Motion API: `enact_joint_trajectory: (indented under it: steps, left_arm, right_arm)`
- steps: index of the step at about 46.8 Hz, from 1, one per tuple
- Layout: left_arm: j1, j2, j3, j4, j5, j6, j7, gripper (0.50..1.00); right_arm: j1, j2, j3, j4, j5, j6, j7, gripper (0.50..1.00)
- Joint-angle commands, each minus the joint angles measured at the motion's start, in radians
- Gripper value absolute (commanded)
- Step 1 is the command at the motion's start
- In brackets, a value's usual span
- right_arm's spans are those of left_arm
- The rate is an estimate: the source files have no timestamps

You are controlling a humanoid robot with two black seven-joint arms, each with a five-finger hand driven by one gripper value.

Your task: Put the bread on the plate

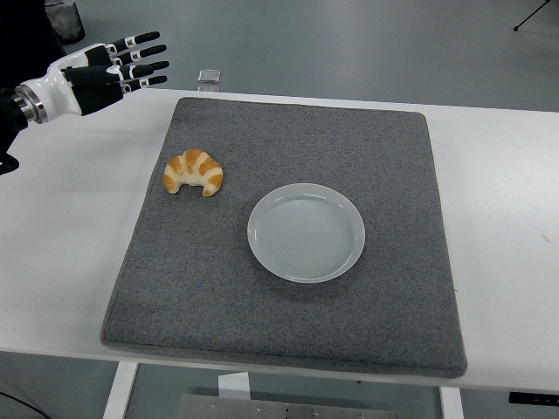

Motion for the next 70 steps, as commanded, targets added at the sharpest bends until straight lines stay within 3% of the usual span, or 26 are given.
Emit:
enact_joint_trajectory:
  steps: [1, 9, 19, 38, 42, 51, 62, 70]
  left_arm:
    - [-0.008, 0.015, -0.001, -0.019, 0.119, 0.000, -0.038, 0.996]
    - [-0.015, 0.044, -0.003, -0.068, 0.291, 0.000, -0.154, 0.996]
    - [-0.017, 0.085, -0.003, -0.149, 0.455, 0.000, -0.199, 0.996]
    - [-0.028, 0.153, -0.001, -0.261, 0.757, 0.000, -0.338, 0.994]
    - [-0.025, 0.168, 0.003, -0.307, 0.810, 0.063, -0.346, 0.994]
    - [-0.011, 0.170, 0.028, -0.381, 0.932, 0.270, -0.346, 0.994]
    - [-0.003, 0.158, 0.084, -0.386, 1.049, 0.370, -0.346, 0.994]
    - [0.000, 0.128, 0.166, -0.384, 1.117, 0.499, -0.346, 0.994]
  right_arm:
    - [0.000, 0.000, 0.000, 0.000, 0.000, 0.001, -0.001, 0.952]
    - [0.000, 0.000, 0.000, 0.000, 0.000, 0.001, 0.000, 0.952]
    - [0.000, 0.000, 0.000, 0.000, 0.000, 0.001, 0.000, 0.952]
    - [0.000, 0.000, 0.000, 0.000, 0.000, 0.001, 0.000, 0.954]
    - [0.000, 0.000, 0.000, 0.000, 0.000, 0.001, 0.000, 0.952]
    - [0.000, 0.000, 0.000, 0.000, 0.000, 0.001, 0.000, 0.952]
    - [0.000, 0.000, 0.001, 0.000, 0.000, -0.001, -0.001, 0.954]
    - [0.000, 0.000, 0.000, 0.000, 0.000, 0.001, -0.001, 0.952]
